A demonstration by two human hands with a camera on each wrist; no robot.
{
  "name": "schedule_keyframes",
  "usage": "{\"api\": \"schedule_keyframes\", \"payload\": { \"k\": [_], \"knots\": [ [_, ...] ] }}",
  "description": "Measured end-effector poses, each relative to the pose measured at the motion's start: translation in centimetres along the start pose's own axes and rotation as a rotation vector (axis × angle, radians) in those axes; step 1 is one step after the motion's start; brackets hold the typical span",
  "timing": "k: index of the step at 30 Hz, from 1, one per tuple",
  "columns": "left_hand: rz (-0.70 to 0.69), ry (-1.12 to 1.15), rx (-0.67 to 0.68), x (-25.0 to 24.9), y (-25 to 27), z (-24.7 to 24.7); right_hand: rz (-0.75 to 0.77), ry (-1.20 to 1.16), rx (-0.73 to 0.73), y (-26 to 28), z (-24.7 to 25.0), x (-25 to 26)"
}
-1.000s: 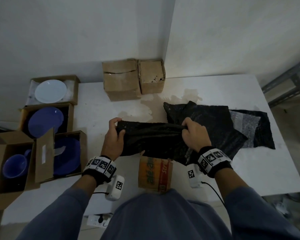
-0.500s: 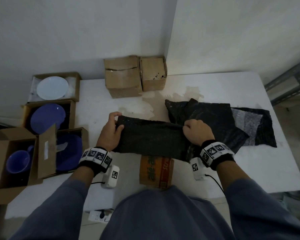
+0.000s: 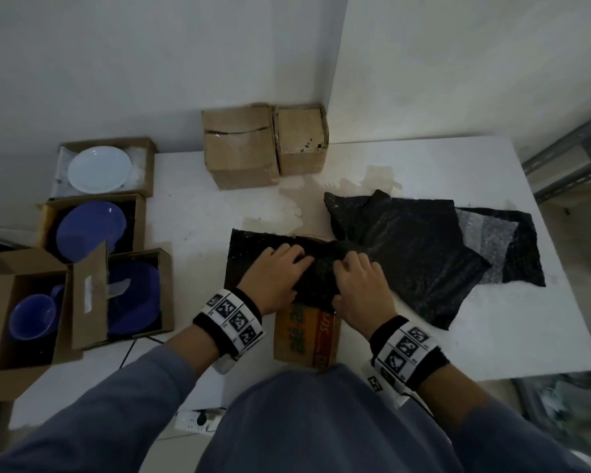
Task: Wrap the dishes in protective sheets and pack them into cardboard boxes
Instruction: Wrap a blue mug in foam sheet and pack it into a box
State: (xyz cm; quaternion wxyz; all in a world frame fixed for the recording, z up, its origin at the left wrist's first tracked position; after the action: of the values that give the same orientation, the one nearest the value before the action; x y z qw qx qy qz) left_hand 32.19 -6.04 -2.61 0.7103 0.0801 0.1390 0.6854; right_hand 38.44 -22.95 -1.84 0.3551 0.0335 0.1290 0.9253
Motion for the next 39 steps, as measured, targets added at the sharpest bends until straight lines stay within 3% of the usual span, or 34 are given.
{"api": "schedule_keyframes", "payload": {
  "k": [8,14,25,31,39],
  "knots": [
    [0.135,-0.265,0.127,-1.9,-1.8,-1.0,0.003,0.164,0.143,-2.1,0.8,1.3],
    [0.144,-0.249,0.201,-2.8,-3.3,-1.1,0.031,0.272,0.253,-3.4,0.5,2.7],
    [0.088,-0.058,0.148,-1.6,-3.1,-0.7,0.026,0.199,0.24,-3.8,-0.3,2.6],
    [0.072,-0.025,0.004,-1.3,-1.9,-0.3,0.068,0.182,0.154,-3.3,1.0,2.0],
    [0.136,-0.197,0.168,-2.2,-2.9,-1.0,0.086,0.283,0.19,-3.3,0.1,2.2]
  ]
}}
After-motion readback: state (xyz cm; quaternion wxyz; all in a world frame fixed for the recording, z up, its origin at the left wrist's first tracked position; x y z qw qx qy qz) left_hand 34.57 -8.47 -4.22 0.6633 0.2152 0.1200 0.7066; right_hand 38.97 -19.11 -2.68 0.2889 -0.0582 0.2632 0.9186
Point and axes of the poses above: each hand's wrist, its own y-axis away from the middle knuckle, its own z-axis out of the back of the hand, x = y × z, the point moved 1 cm from there along -y, towards the middle knuckle, and after that the axes turned 4 degrees about z, right-handed, at the moved point
